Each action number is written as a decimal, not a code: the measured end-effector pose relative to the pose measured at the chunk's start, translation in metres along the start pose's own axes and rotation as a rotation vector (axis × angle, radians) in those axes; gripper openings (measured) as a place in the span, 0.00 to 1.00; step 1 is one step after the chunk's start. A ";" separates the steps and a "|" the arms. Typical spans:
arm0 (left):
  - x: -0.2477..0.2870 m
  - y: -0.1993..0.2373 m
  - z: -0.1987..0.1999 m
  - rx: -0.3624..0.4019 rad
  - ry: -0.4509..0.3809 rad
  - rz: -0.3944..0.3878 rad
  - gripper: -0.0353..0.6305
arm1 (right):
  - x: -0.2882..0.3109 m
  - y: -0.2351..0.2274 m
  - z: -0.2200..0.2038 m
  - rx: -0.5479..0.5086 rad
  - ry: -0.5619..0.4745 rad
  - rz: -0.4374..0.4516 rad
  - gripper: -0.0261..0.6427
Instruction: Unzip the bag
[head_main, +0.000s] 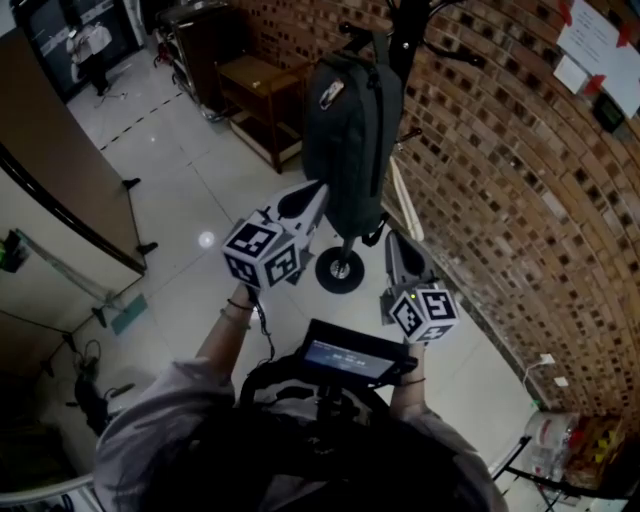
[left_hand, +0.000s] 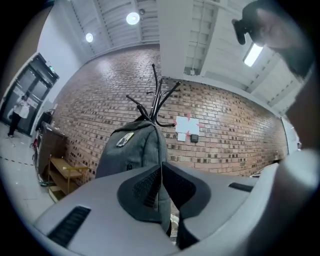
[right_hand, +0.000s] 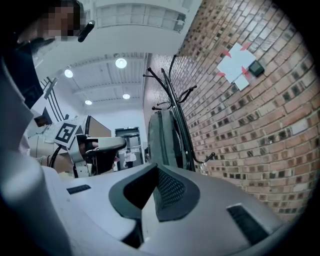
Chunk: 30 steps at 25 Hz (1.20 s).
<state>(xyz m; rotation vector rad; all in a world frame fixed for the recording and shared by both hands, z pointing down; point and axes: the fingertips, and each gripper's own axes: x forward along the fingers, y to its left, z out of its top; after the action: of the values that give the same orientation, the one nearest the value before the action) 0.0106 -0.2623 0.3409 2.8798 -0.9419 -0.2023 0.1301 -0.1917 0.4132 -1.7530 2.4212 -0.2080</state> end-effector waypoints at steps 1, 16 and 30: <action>0.005 0.003 0.008 -0.001 0.001 -0.033 0.07 | 0.006 -0.002 0.007 -0.011 -0.013 -0.015 0.05; 0.083 0.010 0.103 0.175 0.060 -0.250 0.17 | 0.054 0.004 0.101 -0.229 -0.083 -0.033 0.05; 0.129 0.011 0.117 0.262 0.255 -0.168 0.24 | 0.096 0.014 0.163 -0.468 -0.050 0.094 0.15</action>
<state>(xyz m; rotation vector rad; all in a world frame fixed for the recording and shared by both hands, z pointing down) 0.0883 -0.3545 0.2148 3.1203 -0.7299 0.2927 0.1195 -0.2831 0.2473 -1.7688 2.6603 0.4429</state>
